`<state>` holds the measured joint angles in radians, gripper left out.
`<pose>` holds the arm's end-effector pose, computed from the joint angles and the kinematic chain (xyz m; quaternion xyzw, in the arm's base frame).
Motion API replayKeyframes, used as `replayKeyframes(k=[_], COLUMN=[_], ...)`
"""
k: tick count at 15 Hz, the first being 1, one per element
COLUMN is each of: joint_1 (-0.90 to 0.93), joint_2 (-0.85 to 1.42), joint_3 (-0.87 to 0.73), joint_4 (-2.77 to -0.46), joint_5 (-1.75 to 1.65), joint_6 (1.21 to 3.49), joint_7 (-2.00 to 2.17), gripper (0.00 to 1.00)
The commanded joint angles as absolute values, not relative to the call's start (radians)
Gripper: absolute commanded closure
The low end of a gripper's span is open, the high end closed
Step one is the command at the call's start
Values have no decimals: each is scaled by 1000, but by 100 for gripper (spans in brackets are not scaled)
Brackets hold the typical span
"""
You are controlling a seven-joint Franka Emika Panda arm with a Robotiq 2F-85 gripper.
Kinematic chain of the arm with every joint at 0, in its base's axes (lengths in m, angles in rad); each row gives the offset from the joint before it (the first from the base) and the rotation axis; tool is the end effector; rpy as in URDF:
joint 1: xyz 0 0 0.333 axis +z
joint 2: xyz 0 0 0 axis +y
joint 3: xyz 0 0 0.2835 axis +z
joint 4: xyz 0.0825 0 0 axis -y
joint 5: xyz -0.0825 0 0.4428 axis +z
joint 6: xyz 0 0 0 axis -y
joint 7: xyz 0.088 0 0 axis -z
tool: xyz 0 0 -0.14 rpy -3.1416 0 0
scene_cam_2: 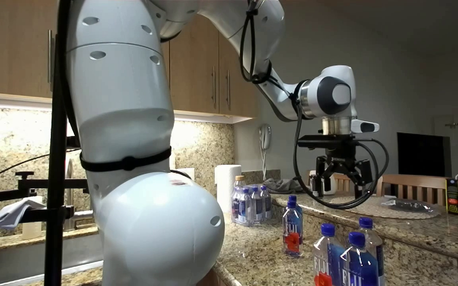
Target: Line up the empty water bottles
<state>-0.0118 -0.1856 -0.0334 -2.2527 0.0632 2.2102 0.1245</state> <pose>0.5642 -0.0216 0.3626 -0.9918 0.1013 -0.0701 0.0325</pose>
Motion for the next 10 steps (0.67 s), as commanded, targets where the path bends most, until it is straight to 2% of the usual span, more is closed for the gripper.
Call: replayKeyframes(k=[1,10], joint_1=[32,107], joint_2=[-112,62], joint_3=[2,85], joint_4=[-2168,-1951], joint_5=[107,204], joint_6=[2226,2090], joint_7=[54,-282], gripper=[0,0])
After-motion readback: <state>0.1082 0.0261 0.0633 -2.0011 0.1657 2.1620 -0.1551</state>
